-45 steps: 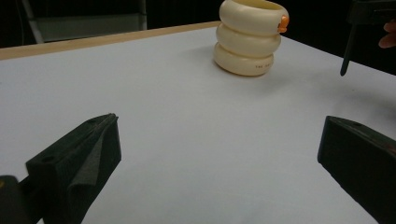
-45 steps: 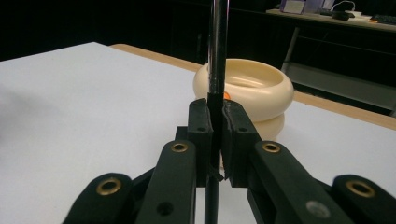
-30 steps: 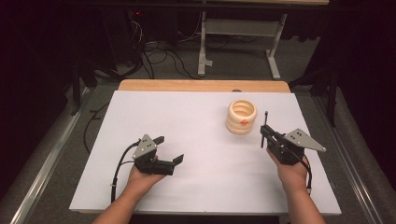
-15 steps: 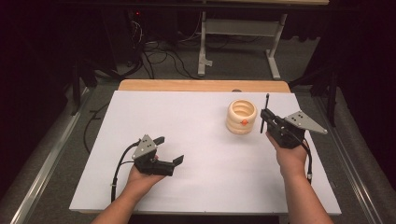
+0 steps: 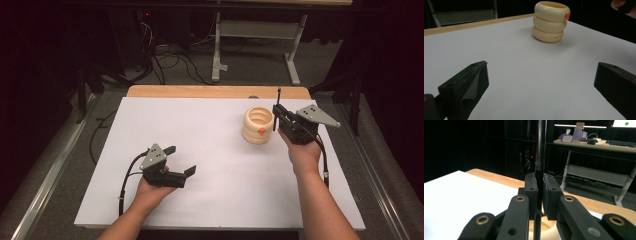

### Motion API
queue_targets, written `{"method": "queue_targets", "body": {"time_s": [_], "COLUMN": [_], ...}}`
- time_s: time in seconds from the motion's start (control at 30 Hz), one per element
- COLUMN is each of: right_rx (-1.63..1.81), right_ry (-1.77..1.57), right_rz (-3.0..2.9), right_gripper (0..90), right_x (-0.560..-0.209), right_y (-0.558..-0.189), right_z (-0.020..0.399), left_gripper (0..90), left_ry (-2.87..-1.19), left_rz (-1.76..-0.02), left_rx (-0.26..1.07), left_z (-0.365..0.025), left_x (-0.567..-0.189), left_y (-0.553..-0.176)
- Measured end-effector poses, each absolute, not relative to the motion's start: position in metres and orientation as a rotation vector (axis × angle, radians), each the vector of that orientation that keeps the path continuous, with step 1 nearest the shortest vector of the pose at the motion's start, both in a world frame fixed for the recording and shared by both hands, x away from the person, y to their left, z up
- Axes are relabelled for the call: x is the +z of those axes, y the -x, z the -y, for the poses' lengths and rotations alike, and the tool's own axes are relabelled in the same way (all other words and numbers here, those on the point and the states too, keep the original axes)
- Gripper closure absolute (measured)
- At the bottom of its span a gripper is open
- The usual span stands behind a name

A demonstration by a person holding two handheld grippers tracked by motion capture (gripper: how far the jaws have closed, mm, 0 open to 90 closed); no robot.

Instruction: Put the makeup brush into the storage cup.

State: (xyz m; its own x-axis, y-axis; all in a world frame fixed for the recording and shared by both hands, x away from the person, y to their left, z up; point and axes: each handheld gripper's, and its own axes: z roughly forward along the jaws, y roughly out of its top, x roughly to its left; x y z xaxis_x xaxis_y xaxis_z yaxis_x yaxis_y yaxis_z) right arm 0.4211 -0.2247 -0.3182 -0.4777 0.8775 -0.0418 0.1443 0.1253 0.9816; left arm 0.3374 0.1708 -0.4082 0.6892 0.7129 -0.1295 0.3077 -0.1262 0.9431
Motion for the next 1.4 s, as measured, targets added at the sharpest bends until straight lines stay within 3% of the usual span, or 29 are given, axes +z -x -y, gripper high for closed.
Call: {"method": "queue_targets", "body": {"time_s": [0.5, 1.4], "right_rx": [1.409, 1.389], "right_ry": [-0.983, -1.064], "right_rz": [-1.759, -1.793], "right_gripper": [85.4, 85.4], "right_x": [-0.313, -0.349], "right_y": [-0.447, -0.472], "right_z": [0.204, 0.202], "left_gripper": [0.5, 0.6], "left_ry": [-1.716, -1.716], "left_rz": [-0.824, -0.814], "left_rx": [0.427, 0.427], "left_z": [-0.171, -0.171], "left_x": [-0.408, -0.408], "left_y": [-0.337, -0.336]}}
